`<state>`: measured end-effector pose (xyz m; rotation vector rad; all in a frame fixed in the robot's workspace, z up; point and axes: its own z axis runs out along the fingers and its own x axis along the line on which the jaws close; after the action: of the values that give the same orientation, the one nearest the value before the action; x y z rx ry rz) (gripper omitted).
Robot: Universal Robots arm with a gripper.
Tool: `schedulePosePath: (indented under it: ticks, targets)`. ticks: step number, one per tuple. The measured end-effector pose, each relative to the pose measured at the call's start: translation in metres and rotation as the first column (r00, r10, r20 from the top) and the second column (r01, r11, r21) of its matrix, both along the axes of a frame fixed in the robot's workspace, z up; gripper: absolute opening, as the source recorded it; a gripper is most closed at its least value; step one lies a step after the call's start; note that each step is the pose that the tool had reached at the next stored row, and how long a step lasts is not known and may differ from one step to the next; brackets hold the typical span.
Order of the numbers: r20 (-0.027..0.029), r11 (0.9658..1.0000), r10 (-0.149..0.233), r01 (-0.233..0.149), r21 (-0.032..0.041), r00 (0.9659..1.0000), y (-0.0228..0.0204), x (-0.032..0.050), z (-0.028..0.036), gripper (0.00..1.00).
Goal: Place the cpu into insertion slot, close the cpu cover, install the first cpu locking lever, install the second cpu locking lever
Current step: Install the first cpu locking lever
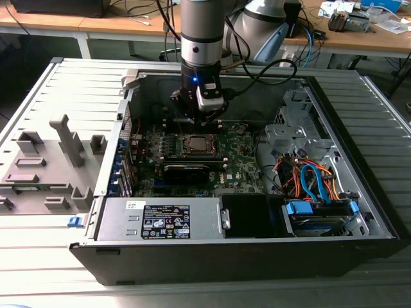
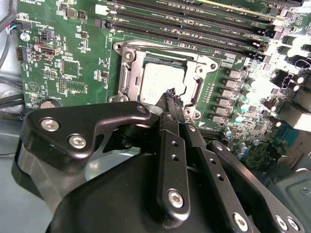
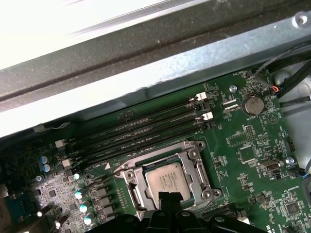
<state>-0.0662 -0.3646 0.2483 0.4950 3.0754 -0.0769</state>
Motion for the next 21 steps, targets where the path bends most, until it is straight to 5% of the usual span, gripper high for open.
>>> schedulePosePath:
  ticks: [21]
  targets:
    - [0.0000,0.9993,0.038,-0.038,0.0001,0.9993,0.0000,0.0000,0.0000,0.11]
